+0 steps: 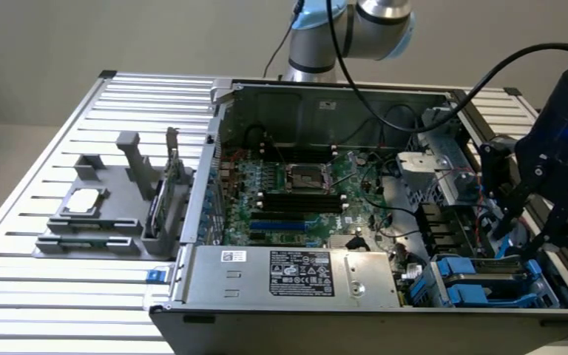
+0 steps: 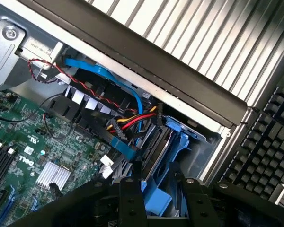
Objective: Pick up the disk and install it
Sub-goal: 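Insert the first disk wire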
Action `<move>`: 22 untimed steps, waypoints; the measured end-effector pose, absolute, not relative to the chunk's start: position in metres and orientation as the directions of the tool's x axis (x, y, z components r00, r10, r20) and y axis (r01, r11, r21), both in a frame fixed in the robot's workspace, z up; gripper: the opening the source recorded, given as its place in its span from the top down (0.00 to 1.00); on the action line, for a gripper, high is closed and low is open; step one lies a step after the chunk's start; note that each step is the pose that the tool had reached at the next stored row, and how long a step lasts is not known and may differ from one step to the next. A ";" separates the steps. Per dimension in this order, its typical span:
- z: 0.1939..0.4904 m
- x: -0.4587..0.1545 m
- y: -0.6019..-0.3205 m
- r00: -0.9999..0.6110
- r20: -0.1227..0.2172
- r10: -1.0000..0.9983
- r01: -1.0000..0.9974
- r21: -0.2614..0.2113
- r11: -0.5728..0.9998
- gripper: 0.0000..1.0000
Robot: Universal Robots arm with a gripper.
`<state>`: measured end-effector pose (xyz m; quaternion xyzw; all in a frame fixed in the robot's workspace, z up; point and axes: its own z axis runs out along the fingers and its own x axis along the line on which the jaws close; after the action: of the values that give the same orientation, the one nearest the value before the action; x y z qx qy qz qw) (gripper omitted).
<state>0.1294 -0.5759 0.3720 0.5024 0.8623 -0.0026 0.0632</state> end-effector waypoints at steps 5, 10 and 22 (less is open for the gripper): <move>0.372 0.140 -0.576 -0.487 -0.105 0.867 0.868 0.048 0.494 0.63; 0.370 0.145 -0.576 -0.488 -0.094 0.868 0.869 0.035 0.493 0.63; 0.363 0.171 -0.576 -0.491 -0.059 0.869 0.870 0.019 0.492 0.63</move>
<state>0.1706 -0.5756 0.3633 0.5038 0.8633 -0.0069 0.0303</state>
